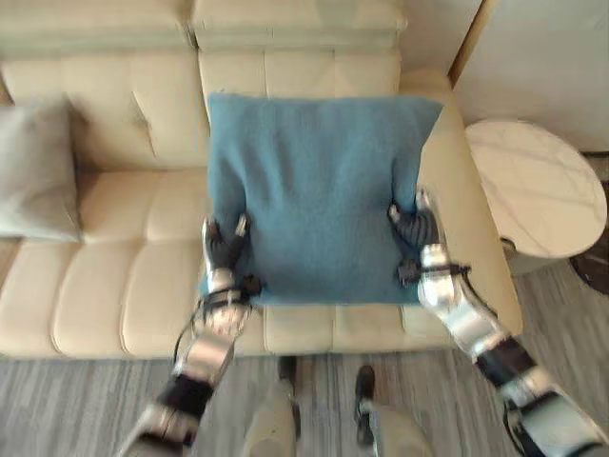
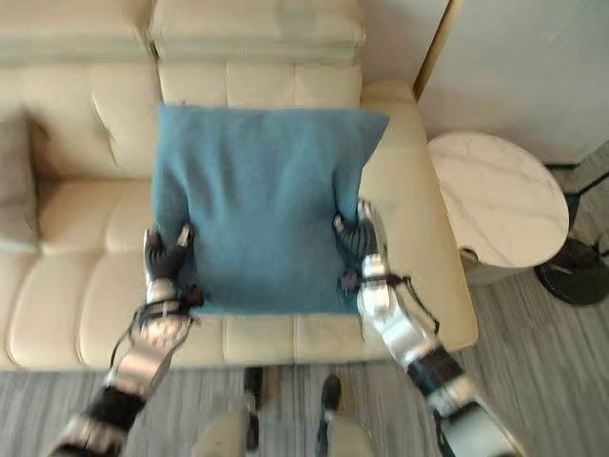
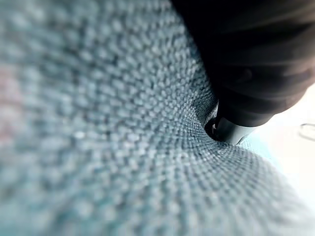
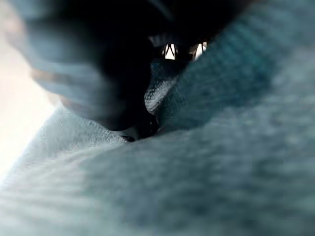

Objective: Pick up all the scattered cushions and arrange them neatly on the sofa.

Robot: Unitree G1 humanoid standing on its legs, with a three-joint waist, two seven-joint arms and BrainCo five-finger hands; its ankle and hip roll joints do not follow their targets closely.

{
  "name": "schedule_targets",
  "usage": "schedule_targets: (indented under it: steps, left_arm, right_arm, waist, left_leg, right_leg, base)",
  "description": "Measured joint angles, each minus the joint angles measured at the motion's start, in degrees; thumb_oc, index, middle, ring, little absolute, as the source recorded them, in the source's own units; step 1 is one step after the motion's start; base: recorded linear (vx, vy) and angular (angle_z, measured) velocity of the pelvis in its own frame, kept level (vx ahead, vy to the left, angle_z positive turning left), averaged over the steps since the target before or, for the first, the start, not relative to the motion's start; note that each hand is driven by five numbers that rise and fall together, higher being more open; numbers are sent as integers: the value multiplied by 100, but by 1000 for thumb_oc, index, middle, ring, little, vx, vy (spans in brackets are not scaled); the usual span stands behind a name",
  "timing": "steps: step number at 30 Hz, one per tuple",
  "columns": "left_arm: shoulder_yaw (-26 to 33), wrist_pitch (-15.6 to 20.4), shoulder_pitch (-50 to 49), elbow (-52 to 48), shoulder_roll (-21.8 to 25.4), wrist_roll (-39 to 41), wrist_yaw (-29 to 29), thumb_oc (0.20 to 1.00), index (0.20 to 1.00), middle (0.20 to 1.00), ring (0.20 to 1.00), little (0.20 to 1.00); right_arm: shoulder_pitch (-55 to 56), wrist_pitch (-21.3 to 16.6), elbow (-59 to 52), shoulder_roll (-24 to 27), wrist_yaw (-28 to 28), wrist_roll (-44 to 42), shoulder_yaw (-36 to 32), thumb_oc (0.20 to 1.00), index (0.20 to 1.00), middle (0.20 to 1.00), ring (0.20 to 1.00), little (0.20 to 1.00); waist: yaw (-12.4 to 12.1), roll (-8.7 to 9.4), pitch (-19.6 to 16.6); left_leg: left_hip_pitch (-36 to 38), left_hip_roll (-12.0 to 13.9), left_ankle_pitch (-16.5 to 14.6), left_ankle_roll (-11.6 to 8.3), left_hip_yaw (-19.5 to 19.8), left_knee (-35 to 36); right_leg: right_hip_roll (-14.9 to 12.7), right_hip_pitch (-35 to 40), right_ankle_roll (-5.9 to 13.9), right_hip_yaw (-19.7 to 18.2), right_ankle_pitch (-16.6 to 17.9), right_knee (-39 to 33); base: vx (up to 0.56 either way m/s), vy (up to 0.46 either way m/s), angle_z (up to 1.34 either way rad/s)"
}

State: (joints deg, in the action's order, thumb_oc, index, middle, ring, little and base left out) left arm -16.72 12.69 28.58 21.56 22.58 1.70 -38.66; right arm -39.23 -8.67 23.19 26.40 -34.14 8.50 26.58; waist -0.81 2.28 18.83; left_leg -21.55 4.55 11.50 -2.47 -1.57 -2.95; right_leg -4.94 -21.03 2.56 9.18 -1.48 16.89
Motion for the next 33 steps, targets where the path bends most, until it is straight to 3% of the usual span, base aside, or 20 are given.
schedule_targets:
  steps: [1, 2, 3, 4, 6, 8, 10, 16, 17, 20, 21, 24, 25, 26, 27, 28, 29, 30, 32, 33]
  left_arm:
    - [-126, -33, 858, 515, 59, 80, -58, 200, 200, 200, 200, 200]
    - [-162, -97, 1511, 944, 44, 210, -76, 200, 200, 200, 200, 200]
    - [-1573, -216, 3862, 3270, 487, 268, -25, 200, 200, 200, 200, 200]
    - [-1866, -336, 4686, 3851, 716, 261, 152, 200, 200, 200, 200, 200]
    - [-1925, -412, 5914, 3832, 1406, 149, 153, 200, 200, 200, 200, 200]
    - [-1953, -418, 6030, 3487, 1643, -112, -144, 200, 200, 200, 200, 200]
    - [-2391, -457, 6417, 3554, 1870, -344, -293, 200, 200, 200, 200, 200]
    - [-3884, -770, 8199, 4086, 2486, -1139, -463, 200, 200, 200, 200, 200]
    - [-4349, -812, 8446, 4334, 2530, -1395, -519, 200, 200, 200, 200, 200]
    - [-4665, -873, 8584, 4438, 2535, -1704, -509, 200, 200, 200, 200, 200]
    - [-4930, -871, 8606, 4495, 2541, -1895, -509, 200, 200, 200, 200, 200]
    - [-5091, -857, 8654, 4431, 2642, -1942, -520, 200, 200, 200, 200, 200]
    - [-5360, -861, 8681, 4479, 2645, -2054, -577, 200, 200, 200, 200, 200]
    - [-5550, -835, 8631, 4504, 2637, -2107, -596, 200, 200, 200, 200, 200]
    - [-5508, -851, 8498, 4577, 2485, -2201, -683, 200, 200, 200, 200, 200]
    - [-5505, -862, 8497, 4599, 2459, -2229, -695, 200, 200, 200, 200, 200]
    - [-5566, -915, 8452, 4959, 2207, -2315, -650, 200, 200, 200, 200, 200]
    - [-5558, -974, 8492, 4944, 2255, -2314, -640, 1000, 1000, 1000, 1000, 1000]
    - [-5629, -1006, 8453, 5348, 2165, -2422, -498, 1000, 1000, 1000, 1000, 1000]
    - [-5683, -1083, 8474, 5501, 2095, -2548, -308, 1000, 1000, 1000, 1000, 1000]
  right_arm:
    - [-795, 60, 525, 158, -86, -4, 131, 200, 200, 200, 200, 200]
    - [-1404, 156, 880, 290, -71, -6, 255, 200, 200, 200, 200, 200]
    - [-3315, 197, 2572, 626, -114, -70, 1167, 200, 200, 200, 200, 200]
    - [-4024, 259, 2977, 655, -73, -75, 1300, 200, 200, 200, 200, 200]
    - [-4993, 361, 2804, 768, -268, -162, 1104, 200, 200, 200, 200, 200]
    - [-4963, 366, 2533, 801, -609, -190, 1255, 200, 200, 200, 200, 200]
    - [-5189, 365, 2534, 985, -803, -180, 1598, 200, 200, 200, 200, 200]
    - [-7200, 412, 2692, 1751, -1129, 12, 2830, 200, 200, 200, 200, 200]
    - [-7495, 405, 2863, 1782, -1197, 95, 3071, 200, 200, 200, 200, 200]
    - [-7691, 399, 2930, 1806, -1207, 248, 3206, 200, 200, 200, 200, 200]
    - [-7849, 380, 3118, 1796, -1243, 415, 3661, 200, 200, 200, 200, 200]
    - [-8233, 373, 3482, 1815, -1277, 629, 4072, 200, 200, 200, 200, 200]
    - [-8545, 380, 3927, 1808, -1351, 817, 4858, 200, 200, 200, 200, 200]
    - [-8554, 385, 4111, 1889, -1365, 951, 5070, 200, 200, 200, 200, 200]
    - [-8548, 415, 4455, 1997, -1449, 1197, 5282, 200, 200, 200, 200, 200]
    - [-8513, 419, 4448, 2067, -1453, 1226, 5212, 260, 260, 260, 260, 260]
    - [-8261, 410, 4718, 2083, -1504, 1393, 5332, 482, 482, 482, 482, 482]
    - [-8206, 418, 4515, 2090, -1436, 1459, 5368, 1000, 1000, 1000, 1000, 1000]
    - [-7751, 421, 5122, 1648, -1397, 1511, 5056, 1000, 1000, 1000, 1000, 1000]
    - [-7228, 449, 5374, 1524, -1111, 1511, 4942, 1000, 1000, 1000, 1000, 1000]
  waist:
    - [14, 129, 344]
    - [20, 143, 559]
    - [16, 85, 723]
    - [36, 77, 781]
    - [51, 73, 1141]
    - [87, 75, 1224]
    - [78, 68, 1207]
    - [46, 62, 1211]
    - [17, 62, 1210]
    - [-53, 91, 1252]
    - [-80, 95, 1245]
    - [-110, 102, 1240]
    - [-111, 121, 1098]
    - [-102, 155, 668]
    - [-94, 185, -15]
    - [-83, 185, -15]
    - [-29, 224, 7]
    - [6, 339, 126]
    - [72, 363, 145]
    - [10, 370, 149]
  left_leg:
    - [-381, -92, -4, -3, -16, -317]
    - [-624, -181, -8, -3, -10, -501]
    - [-1422, -264, -243, -81, 15, -938]
    - [-1733, -249, -254, -94, -4, -1012]
    - [-2102, -172, -197, -124, -58, -1060]
    - [-2254, -161, -232, -45, 14, -1351]
    - [-2575, -170, -286, -38, 70, -1626]
    - [-4281, -295, -412, 81, 218, -2629]
    - [-4489, -292, -421, 71, 243, -2768]
    - [-4647, -280, -423, 69, 250, -2849]
    - [-4641, -281, -436, 88, 259, -2850]
    - [-4617, -306, -488, 64, 276, -2786]
    - [-4723, -310, -464, 65, 266, -2757]
    - [-5113, -309, -468, 56, 279, -2751]
    - [-5813, -292, -386, 34, 299, -2790]
    - [-5908, -287, -294, 28, 348, -2789]
    - [-6065, -294, -231, -8, 416, -2788]
    - [-6140, -304, -186, -6, 345, -2813]
    - [-6087, -284, -191, 7, 324, -2840]
    - [-5980, -277, -193, 9, 320, -2756]
  right_leg:
    - [-173, -555, 19, -17, -178, 657]
    - [-293, -884, 10, -53, -306, 1047]
    - [-456, -1768, -88, -163, -531, 1600]
    - [-450, -2088, -118, -180, -459, 1663]
    - [-362, -2469, -91, -213, -218, 1673]
    - [-342, -2540, -132, -231, -289, 1810]
    - [-361, -2803, -173, -222, -339, 2004]
    - [-560, -4422, -378, -203, -568, 3002]
    - [-561, -4610, -382, -203, -577, 3109]
    - [-561, -4756, -414, -210, -596, 3195]
    - [-568, -4758, -409, -210, -594, 3195]
    - [-579, -4775, -392, -235, -580, 3225]
    - [-602, -4911, -393, -224, -579, 3202]
    - [-606, -5298, -388, -187, -593, 3232]
    - [-638, -5983, -390, -99, -559, 3316]
    - [-638, -6057, -391, -46, -560, 3341]
    - [-647, -6169, -398, 34, -560, 3318]
    - [-647, -6298, -401, -56, -555, 3383]
    - [-643, -6202, -386, -32, -564, 3325]
    - [-642, -6089, -385, -11, -560, 3211]
  base:
    - [-319, 78, 22]
    - [-185, 80, 25]
    - [-123, 80, 17]
    - [-1, 55, -3]
    - [-18, 54, -25]
    - [19, 50, -9]
    - [8, 42, 5]
    - [89, 45, 17]
    - [58, 15, 5]
    - [66, 21, 1]
    - [61, -3, 0]
    - [62, -24, 2]
    - [20, -18, 9]
    - [21, -37, 15]
    - [2, -19, 12]
    - [1, -19, 13]
    - [0, 0, 0]
    - [0, 0, 0]
    - [-12, 12, -2]
    - [0, 0, 0]
